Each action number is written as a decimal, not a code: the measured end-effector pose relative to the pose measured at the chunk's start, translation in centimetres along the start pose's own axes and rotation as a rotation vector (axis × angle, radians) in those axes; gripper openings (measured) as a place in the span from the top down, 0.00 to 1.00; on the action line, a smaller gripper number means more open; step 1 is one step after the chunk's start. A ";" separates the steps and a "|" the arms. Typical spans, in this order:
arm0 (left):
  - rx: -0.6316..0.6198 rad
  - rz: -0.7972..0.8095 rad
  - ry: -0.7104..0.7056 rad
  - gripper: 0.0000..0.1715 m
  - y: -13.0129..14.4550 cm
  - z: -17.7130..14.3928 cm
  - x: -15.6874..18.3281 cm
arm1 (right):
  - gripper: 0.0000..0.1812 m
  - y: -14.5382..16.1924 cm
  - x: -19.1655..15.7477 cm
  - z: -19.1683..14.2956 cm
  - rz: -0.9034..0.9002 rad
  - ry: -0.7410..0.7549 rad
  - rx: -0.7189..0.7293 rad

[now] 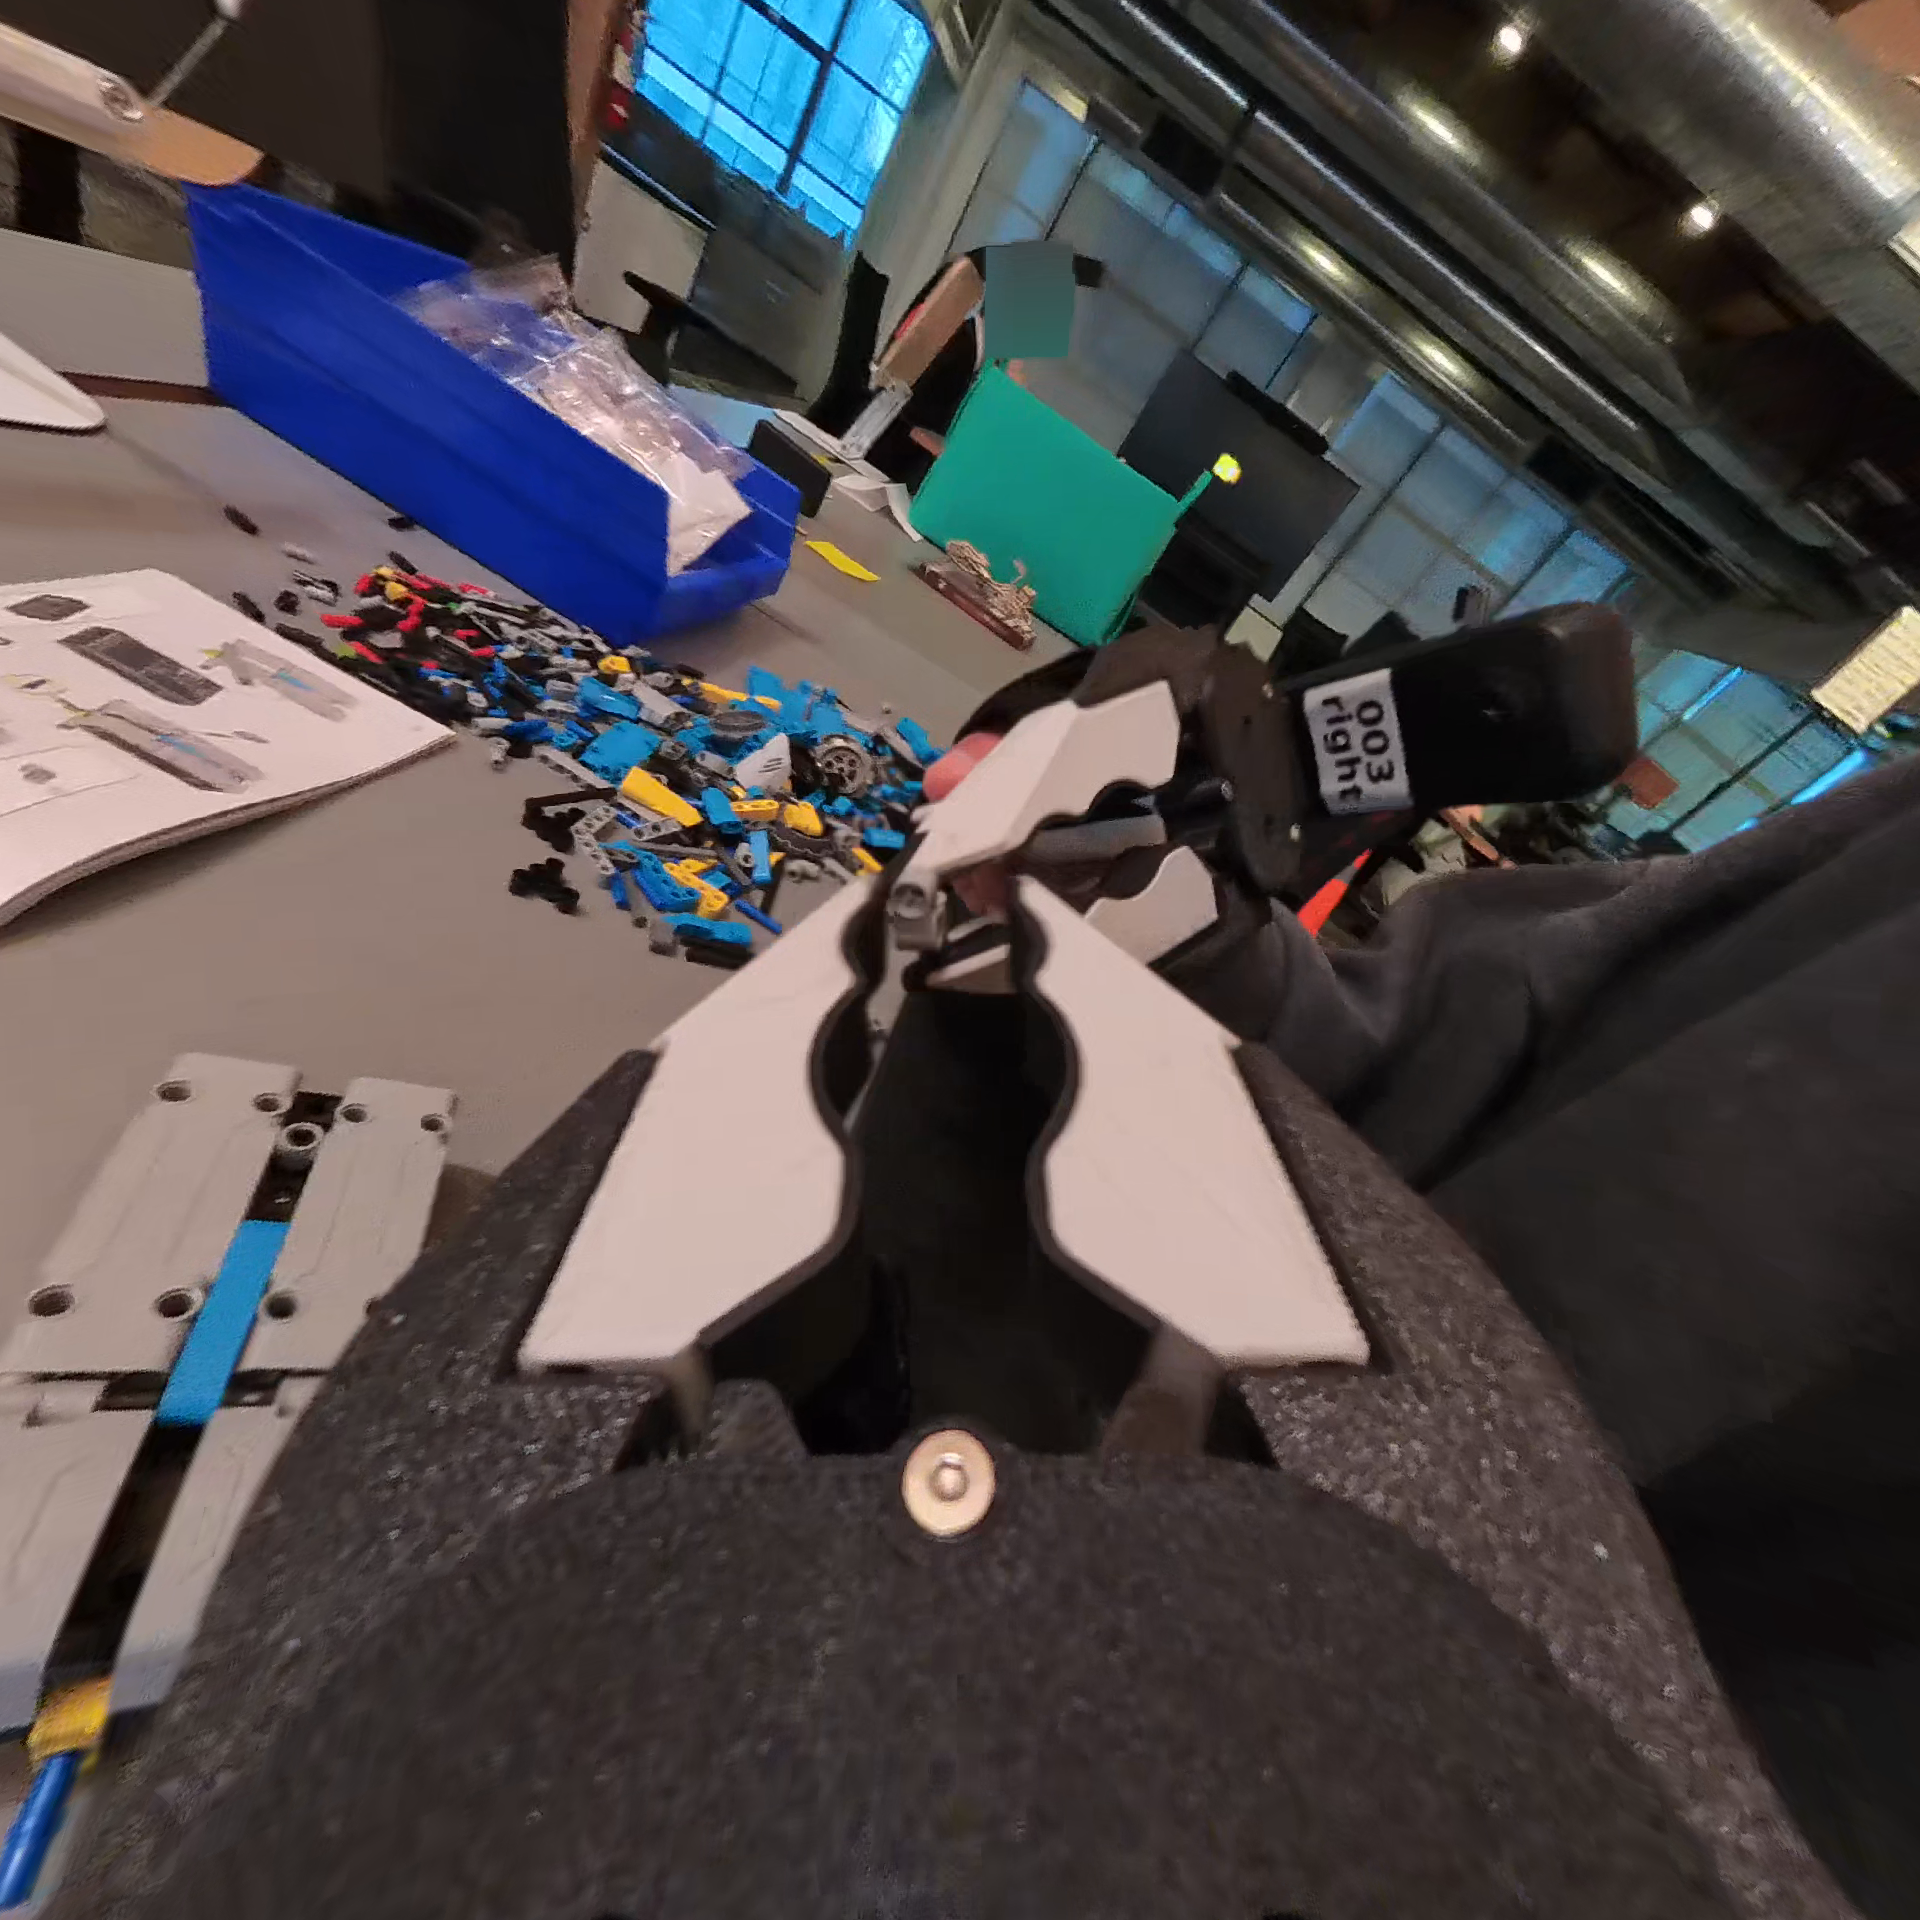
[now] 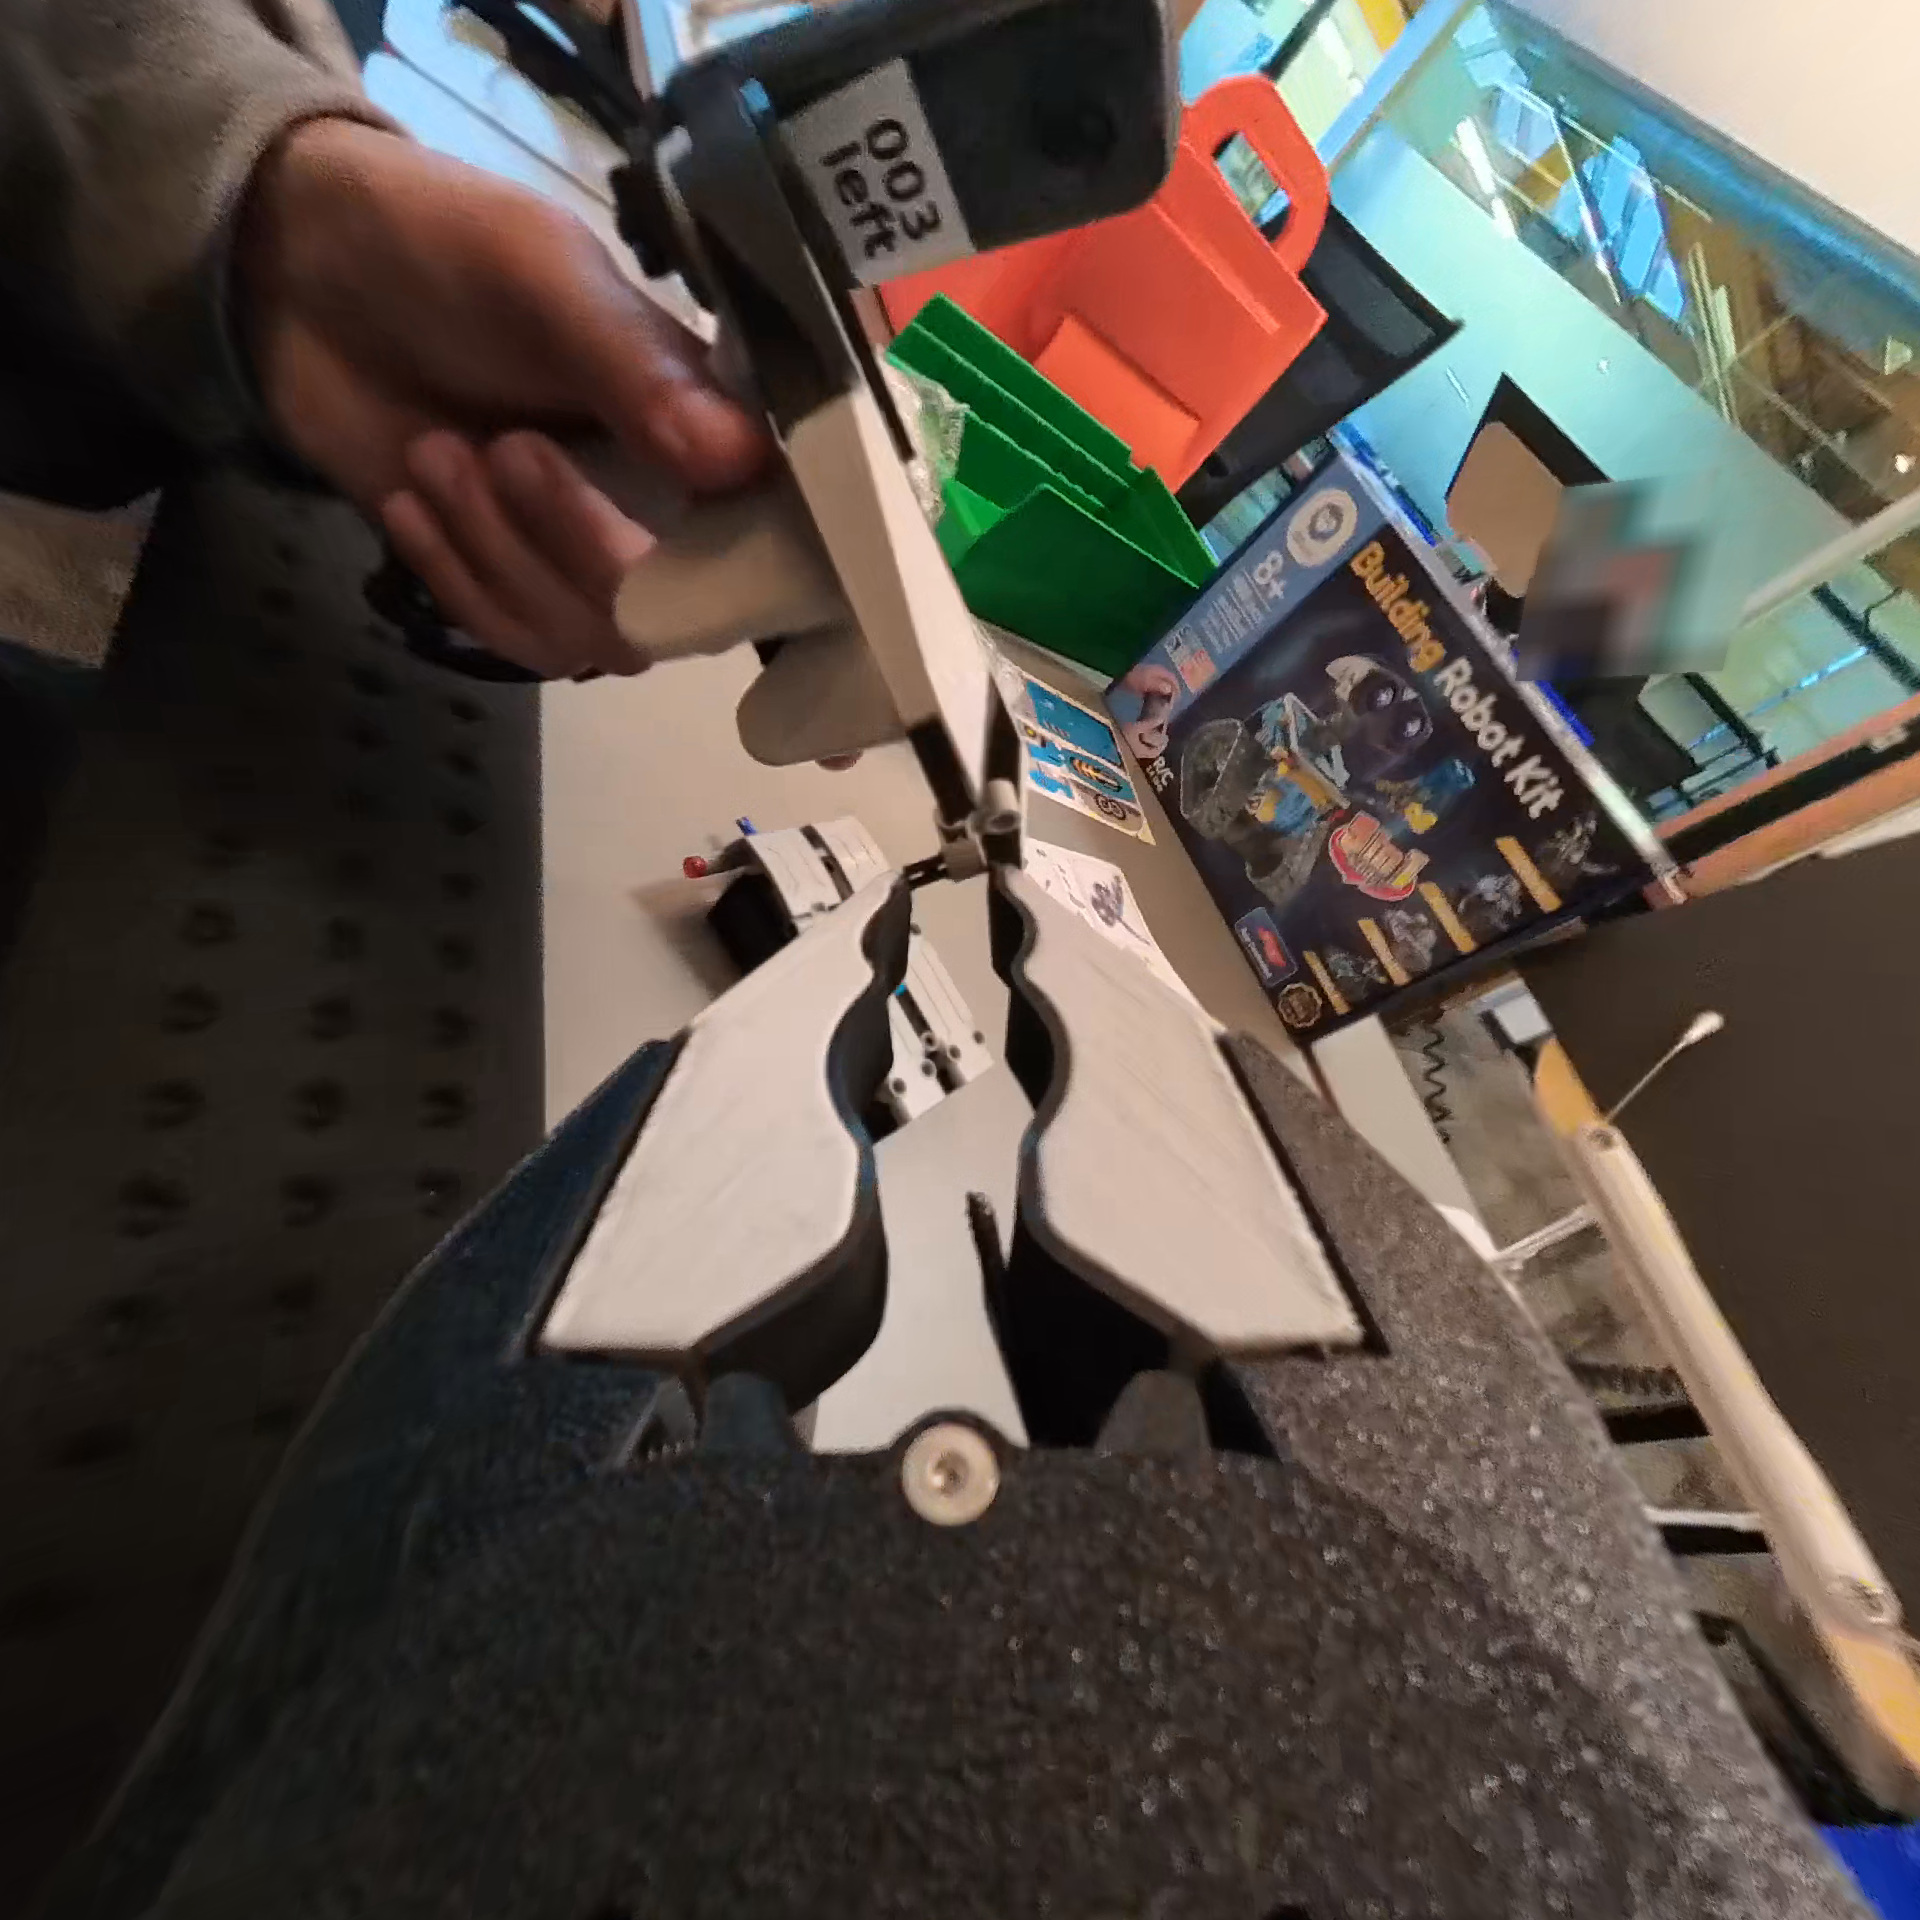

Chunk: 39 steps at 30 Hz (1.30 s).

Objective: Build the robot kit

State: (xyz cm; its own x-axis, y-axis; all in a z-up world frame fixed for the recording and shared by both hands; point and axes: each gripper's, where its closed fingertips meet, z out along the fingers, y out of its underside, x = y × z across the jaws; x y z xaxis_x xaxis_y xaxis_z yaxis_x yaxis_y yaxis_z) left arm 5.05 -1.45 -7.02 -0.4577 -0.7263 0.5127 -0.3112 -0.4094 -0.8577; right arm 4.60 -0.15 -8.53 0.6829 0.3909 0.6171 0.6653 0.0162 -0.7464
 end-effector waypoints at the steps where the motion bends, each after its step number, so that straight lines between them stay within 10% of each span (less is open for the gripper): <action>1: -0.017 0.006 0.001 0.93 0.3 0.0 0.2 | 0.92 -0.6 -0.2 -0.3 -0.028 -0.002 0.000; 6: -0.008 0.000 0.053 0.95 -0.3 -0.4 1.2 | 0.92 -1.9 -0.2 -0.8 0.027 -0.024 0.008; 11: 0.206 -0.025 0.171 0.96 -3.5 -2.0 2.6 | 0.75 -3.7 0.0 -1.2 0.611 -0.298 0.193; 15: 0.236 0.025 0.180 0.96 -3.6 -2.0 3.3 | 0.88 -5.2 0.7 -1.8 0.912 -0.452 0.331; 39: 0.176 0.079 0.210 0.97 -2.0 -1.5 3.0 | 0.99 -4.4 0.6 -1.8 1.041 -0.542 0.377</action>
State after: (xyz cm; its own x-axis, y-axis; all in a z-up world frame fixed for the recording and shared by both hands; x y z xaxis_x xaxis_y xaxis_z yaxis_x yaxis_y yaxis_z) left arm 3.05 -1.97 -3.67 -0.6431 -0.6371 0.4250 -0.1264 -0.4590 -0.8794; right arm 2.59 -1.66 -4.40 0.5622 0.7059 -0.4309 -0.3115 -0.3019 -0.9010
